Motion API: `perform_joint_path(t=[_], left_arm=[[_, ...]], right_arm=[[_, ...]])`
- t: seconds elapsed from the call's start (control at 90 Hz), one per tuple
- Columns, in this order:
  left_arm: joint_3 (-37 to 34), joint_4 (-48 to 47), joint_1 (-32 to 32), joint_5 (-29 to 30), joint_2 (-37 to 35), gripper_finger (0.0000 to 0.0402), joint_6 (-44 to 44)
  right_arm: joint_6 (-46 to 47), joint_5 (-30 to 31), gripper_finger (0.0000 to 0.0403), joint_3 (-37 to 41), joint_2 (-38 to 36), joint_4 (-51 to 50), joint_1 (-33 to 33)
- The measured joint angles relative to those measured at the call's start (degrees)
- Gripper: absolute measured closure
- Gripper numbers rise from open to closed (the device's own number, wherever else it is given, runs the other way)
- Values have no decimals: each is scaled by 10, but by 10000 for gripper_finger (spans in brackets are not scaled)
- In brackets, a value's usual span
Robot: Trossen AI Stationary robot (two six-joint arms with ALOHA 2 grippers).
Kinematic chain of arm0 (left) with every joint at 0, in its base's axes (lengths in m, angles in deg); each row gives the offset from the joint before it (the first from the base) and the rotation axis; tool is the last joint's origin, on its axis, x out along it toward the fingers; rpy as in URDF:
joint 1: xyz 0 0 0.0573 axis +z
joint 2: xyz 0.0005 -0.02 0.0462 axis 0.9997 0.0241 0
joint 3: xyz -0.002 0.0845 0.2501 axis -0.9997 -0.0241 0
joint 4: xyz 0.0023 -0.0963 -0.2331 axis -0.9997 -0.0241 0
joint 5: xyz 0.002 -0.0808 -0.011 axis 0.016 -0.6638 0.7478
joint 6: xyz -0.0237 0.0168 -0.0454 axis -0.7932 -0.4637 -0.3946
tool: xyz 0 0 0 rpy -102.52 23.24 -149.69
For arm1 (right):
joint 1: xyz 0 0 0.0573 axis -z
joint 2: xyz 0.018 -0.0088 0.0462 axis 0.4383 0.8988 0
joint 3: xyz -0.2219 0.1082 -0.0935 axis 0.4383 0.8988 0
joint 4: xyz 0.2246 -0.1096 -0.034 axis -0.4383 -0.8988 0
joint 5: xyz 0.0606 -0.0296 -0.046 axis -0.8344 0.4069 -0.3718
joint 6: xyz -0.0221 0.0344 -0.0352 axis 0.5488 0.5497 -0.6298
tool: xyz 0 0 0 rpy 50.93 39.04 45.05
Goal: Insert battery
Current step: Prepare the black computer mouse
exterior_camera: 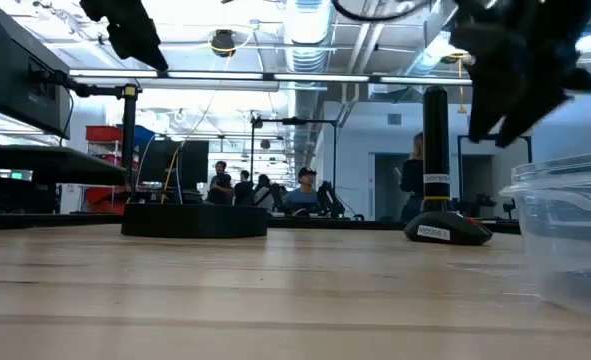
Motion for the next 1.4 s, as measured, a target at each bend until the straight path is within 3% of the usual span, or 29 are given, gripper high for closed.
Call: perform_joint_path(t=[0.167, 0.278, 0.444, 0.878, 1.122, 1.289, 1.4], left_arm=[[0, 0, 0, 0, 0, 185, -9], [0, 0, 0, -1, 0, 185, -11], [0, 0, 0, -1, 0, 185, -16], [0, 0, 0, -1, 0, 185, -23], [0, 0, 0, -1, 0, 185, -29], [0, 0, 0, -1, 0, 185, -30], [0, 0, 0, -1, 0, 185, -29]], right_arm=[[-67, -8, 143, 143, -53, 235, 44], [-161, -14, 142, 187, -55, 331, 67], [-286, -10, 142, 192, -24, 358, 97], [-328, 15, 142, 191, 65, 455, 125], [-335, -31, 142, 192, 69, 525, 116], [-351, -85, 142, 193, 69, 600, 81], [-351, -89, 142, 191, 70, 628, 52]])
